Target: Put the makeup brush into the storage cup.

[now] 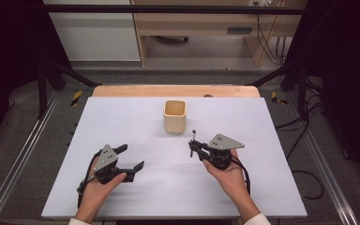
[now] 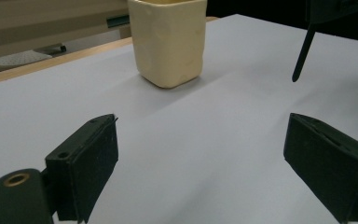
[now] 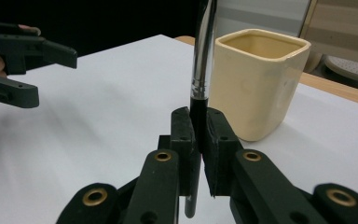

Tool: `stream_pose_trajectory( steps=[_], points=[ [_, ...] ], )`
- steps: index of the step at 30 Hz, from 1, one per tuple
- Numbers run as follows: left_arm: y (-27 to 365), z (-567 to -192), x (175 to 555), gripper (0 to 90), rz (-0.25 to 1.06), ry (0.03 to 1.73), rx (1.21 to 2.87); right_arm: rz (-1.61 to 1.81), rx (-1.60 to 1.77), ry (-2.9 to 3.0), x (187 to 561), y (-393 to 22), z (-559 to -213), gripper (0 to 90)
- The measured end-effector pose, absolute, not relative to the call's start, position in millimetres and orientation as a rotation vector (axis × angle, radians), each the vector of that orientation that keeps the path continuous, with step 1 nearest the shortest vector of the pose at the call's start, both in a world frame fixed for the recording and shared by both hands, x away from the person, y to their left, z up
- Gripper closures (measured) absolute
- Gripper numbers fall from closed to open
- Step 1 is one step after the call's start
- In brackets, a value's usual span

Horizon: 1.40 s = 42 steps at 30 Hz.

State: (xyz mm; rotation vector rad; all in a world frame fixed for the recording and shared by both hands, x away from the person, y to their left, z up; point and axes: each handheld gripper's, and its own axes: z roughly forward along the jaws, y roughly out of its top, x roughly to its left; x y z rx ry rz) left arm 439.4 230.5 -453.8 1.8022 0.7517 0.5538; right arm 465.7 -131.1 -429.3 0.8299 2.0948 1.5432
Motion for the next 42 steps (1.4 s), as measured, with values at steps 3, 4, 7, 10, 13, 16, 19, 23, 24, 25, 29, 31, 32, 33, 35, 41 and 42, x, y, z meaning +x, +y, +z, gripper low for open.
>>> stream_pose_trajectory(
  steps=[3, 4, 7, 10, 13, 16, 19, 23, 24, 25, 29, 31, 32, 33, 35, 41, 42],
  points=[
    [233, -457, 440, 9.8, 0.561, 0.762, 1.800, 1.533, 0.850, 2.099, 469, -132, -424, 83.3],
    [233, -457, 440, 9.8, 0.561, 0.761, 1.801, 1.521, 0.847, 2.102, 470, -132, -421, 83.3],
    [234, -457, 441, 9.8, 0.552, 0.755, 1.789, 1.487, 0.833, 2.121, 474, -132, -414, 83.3],
    [236, -457, 441, 9.4, 0.549, 0.758, 1.778, 1.454, 0.805, 2.143, 479, -132, -407, 83.3],
    [236, -457, 440, 7.9, 0.538, 0.762, 1.750, 1.438, 0.789, 2.149, 484, -133, -403, 83.3],
    [236, -456, 439, 6.7, 0.541, 0.750, 1.749, 1.416, 0.785, 2.155, 487, -133, -402, 83.3],
    [236, -456, 439, 6.3, 0.538, 0.744, 1.748, 1.409, 0.777, 2.157, 490, -132, -400, 83.4],
    [237, -455, 438, 5.9, 0.531, 0.742, 1.740, 1.400, 0.777, 2.157, 495, -130, -395, 83.3],
    [237, -455, 438, 5.8, 0.523, 0.742, 1.733, 1.397, 0.779, 2.159, 496, -130, -394, 83.4],
    [238, -455, 438, 5.8, 0.510, 0.742, 1.730, 1.396, 0.776, 2.160, 498, -129, -393, 83.3],
    [242, -455, 435, 5.3, 0.513, 0.744, 1.711, 1.396, 0.783, 2.162, 503, -129, -391, 83.4],
    [244, -453, 433, 5.3, 0.519, 0.739, 1.695, 1.396, 0.784, 2.160, 505, -129, -390, 83.3],
    [245, -453, 432, 5.2, 0.518, 0.738, 1.687, 1.404, 0.790, 2.155, 506, -129, -389, 83.3],
    [246, -453, 432, 5.0, 0.518, 0.735, 1.679, 1.408, 0.794, 2.152, 507, -129, -389, 83.3],
    [248, -452, 431, 4.8, 0.531, 0.731, 1.668, 1.407, 0.793, 2.150, 509, -129, -388, 83.4],
    [253, -448, 430, 4.8, 0.544, 0.730, 1.622, 1.408, 0.796, 2.144, 512, -129, -382, 83.3],
    [254, -448, 430, 4.8, 0.545, 0.728, 1.624, 1.405, 0.792, 2.142, 513, -129, -381, 83.3]
  ],
)
